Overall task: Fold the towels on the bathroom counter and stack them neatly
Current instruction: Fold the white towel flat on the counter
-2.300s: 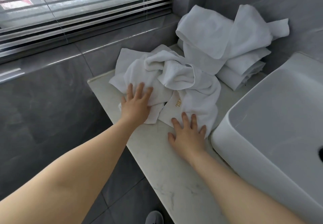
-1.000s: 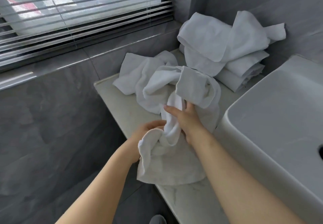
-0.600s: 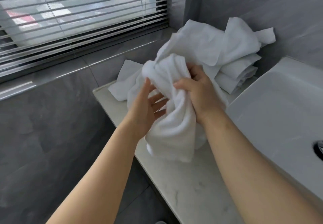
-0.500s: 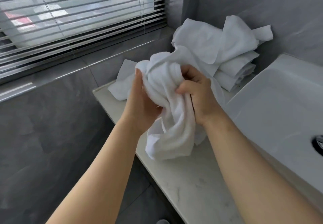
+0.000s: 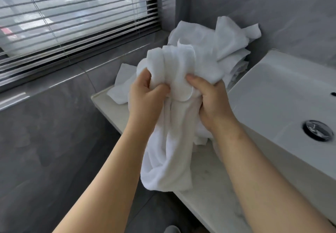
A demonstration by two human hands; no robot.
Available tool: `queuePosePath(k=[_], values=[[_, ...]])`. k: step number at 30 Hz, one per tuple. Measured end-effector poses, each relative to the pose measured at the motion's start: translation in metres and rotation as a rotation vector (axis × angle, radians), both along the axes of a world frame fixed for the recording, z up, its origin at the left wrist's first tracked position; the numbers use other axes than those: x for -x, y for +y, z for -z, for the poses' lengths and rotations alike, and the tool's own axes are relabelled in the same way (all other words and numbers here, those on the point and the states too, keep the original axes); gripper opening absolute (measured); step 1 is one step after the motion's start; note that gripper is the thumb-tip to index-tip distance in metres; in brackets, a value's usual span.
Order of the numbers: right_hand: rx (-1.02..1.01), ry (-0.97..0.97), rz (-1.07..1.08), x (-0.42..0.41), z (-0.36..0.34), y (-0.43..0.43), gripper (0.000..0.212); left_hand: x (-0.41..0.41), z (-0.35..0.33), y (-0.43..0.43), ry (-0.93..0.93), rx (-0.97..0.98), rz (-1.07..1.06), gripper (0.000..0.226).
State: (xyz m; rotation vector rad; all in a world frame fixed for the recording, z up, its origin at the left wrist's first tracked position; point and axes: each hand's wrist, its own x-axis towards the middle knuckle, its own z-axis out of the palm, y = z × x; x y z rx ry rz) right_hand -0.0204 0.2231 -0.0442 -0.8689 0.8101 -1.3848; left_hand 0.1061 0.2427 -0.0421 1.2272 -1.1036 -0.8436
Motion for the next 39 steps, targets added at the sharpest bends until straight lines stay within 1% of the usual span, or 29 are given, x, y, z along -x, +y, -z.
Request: queuePosePath(k=[2, 4, 5, 6, 8, 9, 10, 11, 12, 13, 14, 16, 17, 19, 21, 22, 26, 28, 30, 33, 35, 39], values=[[0.110, 0.035, 0.030, 0.004, -0.005, 0.010, 0.016, 0.007, -0.003, 0.007, 0.040, 0.057, 0.044, 0.022], [0.191, 0.053, 0.041, 0.010, -0.015, 0.018, 0.016, 0.011, -0.004, 0.014, 0.096, 0.106, 0.155, 0.024], [0.209, 0.035, 0.027, 0.014, -0.021, 0.020, 0.017, 0.014, -0.005, 0.017, 0.100, 0.132, 0.192, 0.020], [0.225, 0.004, -0.005, 0.019, -0.027, 0.022, 0.018, 0.018, -0.005, 0.019, 0.098, 0.151, 0.203, 0.015], [0.197, 0.008, -0.091, 0.028, -0.028, 0.022, 0.019, 0.029, -0.004, 0.019, 0.102, 0.139, 0.124, 0.011], [0.109, 0.078, -0.118, 0.030, -0.021, 0.019, 0.017, 0.034, 0.000, 0.014, 0.113, 0.079, 0.060, 0.012], [-0.025, 0.173, -0.131, 0.030, -0.012, 0.016, 0.017, 0.037, 0.008, 0.008, 0.133, -0.034, 0.007, 0.012], [-0.172, 0.265, -0.142, 0.029, 0.000, 0.015, 0.023, 0.040, 0.017, 0.003, 0.165, -0.172, -0.022, 0.012], [-0.297, 0.328, -0.168, 0.028, 0.010, 0.016, 0.031, 0.042, 0.026, 0.002, 0.211, -0.312, -0.039, 0.017], [-0.377, 0.372, -0.194, 0.028, 0.020, 0.019, 0.040, 0.044, 0.037, 0.005, 0.273, -0.423, -0.047, 0.023], [-0.416, 0.404, -0.220, 0.028, 0.027, 0.024, 0.047, 0.047, 0.047, 0.013, 0.335, -0.496, -0.063, 0.026], [-0.399, 0.423, -0.285, 0.031, 0.039, 0.034, 0.054, 0.056, 0.059, 0.036, 0.428, -0.562, -0.120, 0.027], [-0.372, 0.396, -0.322, 0.035, 0.043, 0.041, 0.055, 0.062, 0.062, 0.048, 0.485, -0.573, -0.146, 0.028], [-0.297, 0.332, -0.377, 0.048, 0.045, 0.056, 0.049, 0.078, 0.061, 0.065, 0.570, -0.545, -0.170, 0.031], [-0.221, 0.308, -0.371, 0.068, 0.041, 0.070, 0.037, 0.097, 0.055, 0.077, 0.586, -0.487, -0.164, 0.033], [-0.191, 0.312, -0.359, 0.080, 0.039, 0.078, 0.035, 0.109, 0.051, 0.084, 0.595, -0.465, -0.165, 0.033], [-0.146, 0.311, -0.290, 0.129, 0.038, 0.116, 0.029, 0.155, 0.041, 0.123, 0.646, -0.512, -0.098, 0.035], [-0.180, 0.294, -0.237, 0.153, 0.043, 0.138, 0.030, 0.175, 0.044, 0.144, 0.615, -0.532, -0.039, 0.036], [-0.235, 0.284, -0.196, 0.178, 0.052, 0.162, 0.031, 0.198, 0.050, 0.164, 0.528, -0.554, 0.000, 0.030], [-0.333, 0.280, -0.105, 0.216, 0.071, 0.200, 0.020, 0.231, 0.064, 0.198, 0.423, -0.632, 0.091, 0.021], [-0.425, 0.265, 0.009, 0.251, 0.090, 0.233, 0.016, 0.264, 0.071, 0.223, 0.327, -0.736, 0.193, 0.019], [-0.534, 0.314, 0.143, 0.266, 0.109, 0.262, 0.015, 0.279, 0.089, 0.236, 0.157, -0.729, 0.307, 0.015]])
